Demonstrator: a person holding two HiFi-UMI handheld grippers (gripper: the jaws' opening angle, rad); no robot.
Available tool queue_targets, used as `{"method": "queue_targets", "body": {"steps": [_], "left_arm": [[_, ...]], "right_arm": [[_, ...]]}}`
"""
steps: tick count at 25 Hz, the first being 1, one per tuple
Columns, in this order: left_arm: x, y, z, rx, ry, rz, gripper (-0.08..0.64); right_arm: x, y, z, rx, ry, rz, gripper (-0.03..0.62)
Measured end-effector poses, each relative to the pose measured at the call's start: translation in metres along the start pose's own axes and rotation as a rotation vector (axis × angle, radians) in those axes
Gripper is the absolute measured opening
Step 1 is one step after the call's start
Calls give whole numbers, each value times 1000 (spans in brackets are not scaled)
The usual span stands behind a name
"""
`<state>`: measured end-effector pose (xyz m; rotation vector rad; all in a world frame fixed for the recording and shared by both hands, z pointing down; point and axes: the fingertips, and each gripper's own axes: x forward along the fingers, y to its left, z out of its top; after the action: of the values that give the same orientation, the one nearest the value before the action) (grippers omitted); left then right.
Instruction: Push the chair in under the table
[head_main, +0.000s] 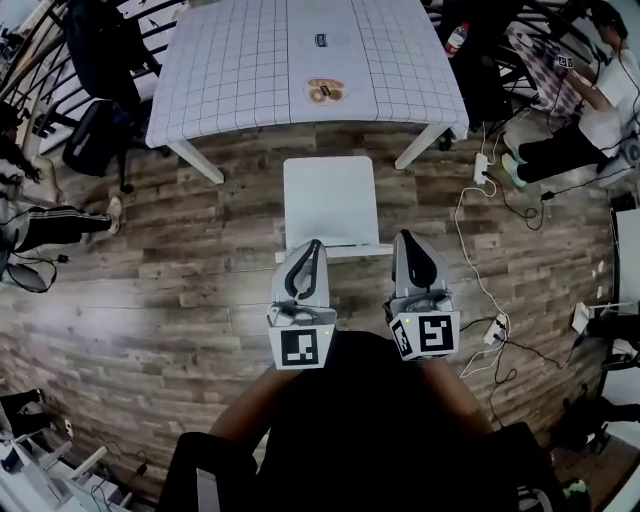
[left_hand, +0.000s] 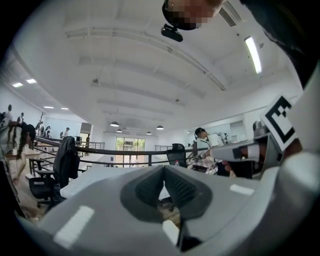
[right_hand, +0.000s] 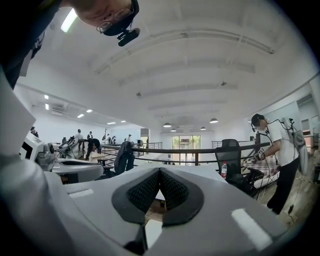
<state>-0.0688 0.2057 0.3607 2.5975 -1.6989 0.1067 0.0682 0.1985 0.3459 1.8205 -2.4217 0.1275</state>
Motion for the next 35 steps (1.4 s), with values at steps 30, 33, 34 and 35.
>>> {"method": "queue_targets", "body": {"steps": [30,33,34,35], "left_arm": [[64,49,-32,3,108,3,9],[63,44,-40,3,142,-7,9],[66,42,-45,9,149,-17,9],[69,41,-49,26,151,-28,9]], "right_arm": [[77,-1,-41,1,134,98,-2],[76,2,-48,-27,167,133,-2],[78,1,-51,-32,177,145,-2],[82,1,-56,-31,192,161,-2]]}}
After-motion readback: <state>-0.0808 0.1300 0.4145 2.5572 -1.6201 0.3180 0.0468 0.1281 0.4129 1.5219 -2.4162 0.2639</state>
